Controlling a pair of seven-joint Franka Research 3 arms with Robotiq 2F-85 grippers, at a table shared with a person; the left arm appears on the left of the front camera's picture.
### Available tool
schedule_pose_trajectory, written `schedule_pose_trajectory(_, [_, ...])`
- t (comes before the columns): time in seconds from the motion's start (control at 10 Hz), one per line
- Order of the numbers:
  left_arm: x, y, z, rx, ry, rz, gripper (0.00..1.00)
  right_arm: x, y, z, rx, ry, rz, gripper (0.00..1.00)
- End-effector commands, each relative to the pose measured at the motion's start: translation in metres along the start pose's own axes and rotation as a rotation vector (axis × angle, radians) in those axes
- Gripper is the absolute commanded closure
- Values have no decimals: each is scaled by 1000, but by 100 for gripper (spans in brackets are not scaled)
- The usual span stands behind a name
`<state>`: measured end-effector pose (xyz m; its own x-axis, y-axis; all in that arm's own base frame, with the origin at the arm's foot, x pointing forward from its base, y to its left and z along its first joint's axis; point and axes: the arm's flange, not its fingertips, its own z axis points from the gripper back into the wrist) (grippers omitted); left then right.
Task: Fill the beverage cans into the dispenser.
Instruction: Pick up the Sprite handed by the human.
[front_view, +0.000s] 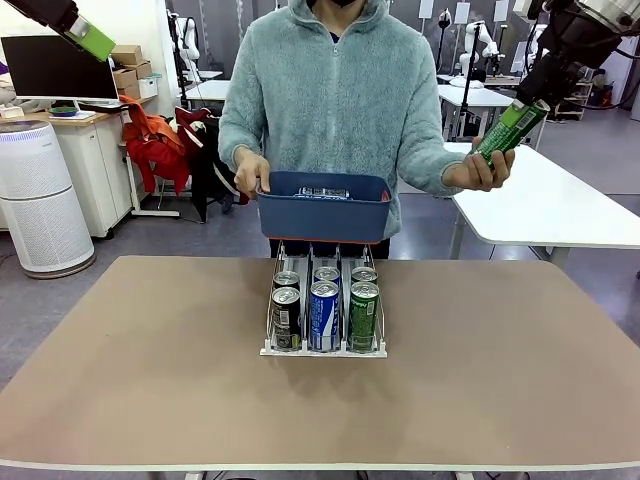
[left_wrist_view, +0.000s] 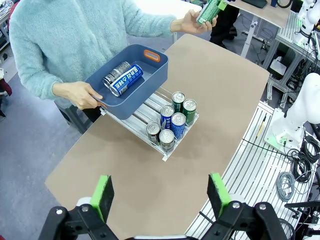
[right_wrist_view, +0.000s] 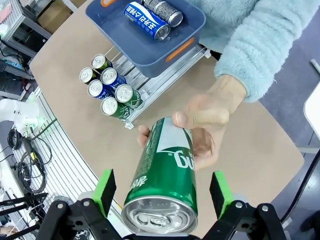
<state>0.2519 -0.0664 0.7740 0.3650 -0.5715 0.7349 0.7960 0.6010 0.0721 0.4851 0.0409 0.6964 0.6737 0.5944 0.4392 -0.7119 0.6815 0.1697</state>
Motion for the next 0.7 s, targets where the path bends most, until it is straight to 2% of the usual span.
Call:
schedule_pose_trajectory(0.0, [-2, 1, -2, 3, 3, -8, 0, 1, -1, 1, -9, -11, 1, 0])
schedule_pose_trajectory(0.1, [-2, 1, -2, 3, 3, -8, 0, 0, 0, 0, 0, 0, 0, 0])
schedule_pose_trajectory(0.2, [-2, 1, -2, 3, 3, -8, 0, -1, 1, 1, -9, -4, -30, 60])
schedule_pose_trajectory(0.3, [-2, 1, -2, 3, 3, -8, 0, -1, 1, 2, -6, -7, -33, 60])
schedule_pose_trajectory(0.4, [-2, 1, -2, 3, 3, -8, 0, -1, 0, 2, -8, 0, -27, 100])
schedule_pose_trajectory(0.5, [-2, 1, -2, 3, 3, -8, 0, -1, 1, 1, -7, 2, -25, 65])
schedule_pose_trajectory(0.6, [-2, 1, -2, 3, 3, -8, 0, -2, 2, 0, -8, 2, -28, 100])
